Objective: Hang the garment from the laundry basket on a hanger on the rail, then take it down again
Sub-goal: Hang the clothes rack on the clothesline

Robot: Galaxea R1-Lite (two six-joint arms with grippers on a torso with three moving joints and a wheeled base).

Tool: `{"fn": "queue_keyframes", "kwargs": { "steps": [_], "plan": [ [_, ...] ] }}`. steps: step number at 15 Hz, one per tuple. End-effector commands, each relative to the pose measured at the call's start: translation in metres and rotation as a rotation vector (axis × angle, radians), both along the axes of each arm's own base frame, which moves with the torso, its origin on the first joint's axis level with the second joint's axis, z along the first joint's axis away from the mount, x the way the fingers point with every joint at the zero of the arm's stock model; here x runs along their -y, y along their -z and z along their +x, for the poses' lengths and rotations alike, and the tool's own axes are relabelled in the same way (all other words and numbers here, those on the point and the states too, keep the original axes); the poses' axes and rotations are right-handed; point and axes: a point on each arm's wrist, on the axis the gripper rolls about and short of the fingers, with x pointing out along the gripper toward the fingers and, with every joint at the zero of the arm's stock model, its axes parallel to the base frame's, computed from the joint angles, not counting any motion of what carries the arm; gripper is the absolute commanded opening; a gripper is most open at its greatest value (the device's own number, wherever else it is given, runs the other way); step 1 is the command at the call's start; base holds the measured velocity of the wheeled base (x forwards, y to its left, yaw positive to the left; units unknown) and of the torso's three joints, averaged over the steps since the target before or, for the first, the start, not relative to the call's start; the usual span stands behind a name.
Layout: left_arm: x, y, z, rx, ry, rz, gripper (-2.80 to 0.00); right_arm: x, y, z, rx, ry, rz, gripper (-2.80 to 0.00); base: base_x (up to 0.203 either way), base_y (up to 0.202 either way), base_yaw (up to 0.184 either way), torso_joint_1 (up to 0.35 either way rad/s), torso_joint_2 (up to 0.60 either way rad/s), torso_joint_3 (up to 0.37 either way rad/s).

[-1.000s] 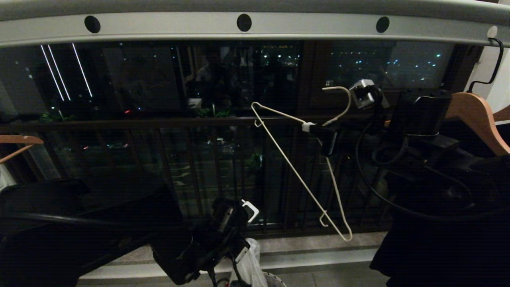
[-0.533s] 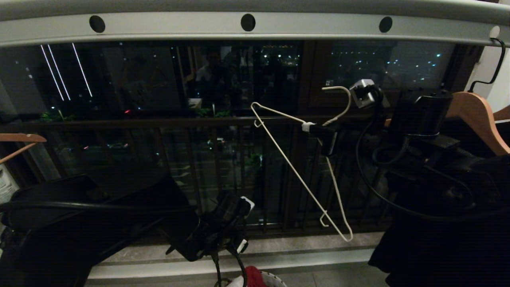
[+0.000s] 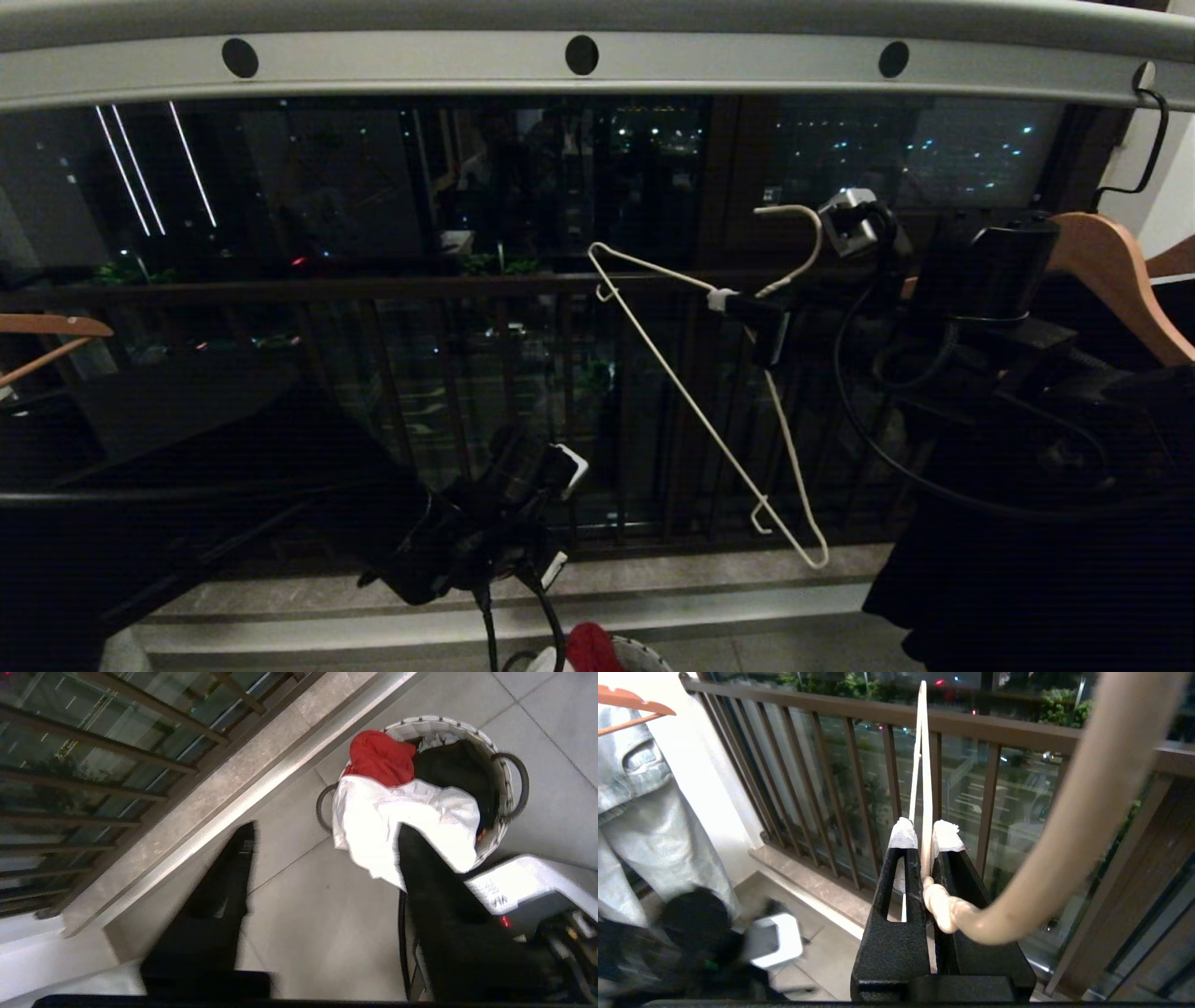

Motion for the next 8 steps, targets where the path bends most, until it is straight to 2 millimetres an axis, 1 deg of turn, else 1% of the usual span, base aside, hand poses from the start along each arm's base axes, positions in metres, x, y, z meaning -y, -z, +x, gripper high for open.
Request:
{"fn": "queue_keyframes", "kwargs": {
  "steps": [1,2,4,6,8],
  "plan": [
    [-0.011,-0.051,-0.019,0.052,0.01,-0.032,-2.8,0.001,0.004,-0.004,-0.015,-0.005,-0.004,-2.8,0.0,0.0,0.0,0.0,0.0,0.0],
    [-0.016,-0.07,-0.032,0.058,0.021,-0.036,-2.8,0.003,0.003,-0.012,-0.017,-0.007,-0.004,-2.8,0.0,0.0,0.0,0.0,0.0,0.0],
    [-0.028,-0.105,-0.058,0.074,0.045,-0.048,-2.8,-0.004,-0.005,-0.029,-0.006,-0.041,-0.001,-2.8,0.0,0.0,0.0,0.0,0.0,0.0],
    [-0.038,-0.138,-0.088,0.11,0.083,-0.08,-2.8,-0.009,-0.019,-0.053,-0.019,-0.055,-0.007,-2.8,0.0,0.0,0.0,0.0,0.0,0.0],
    [-0.053,-0.166,-0.115,0.163,0.107,-0.125,-2.8,-0.021,-0.026,-0.079,-0.05,-0.079,-0.027,-2.8,0.0,0.0,0.0,0.0,0.0,0.0]
  ]
}}
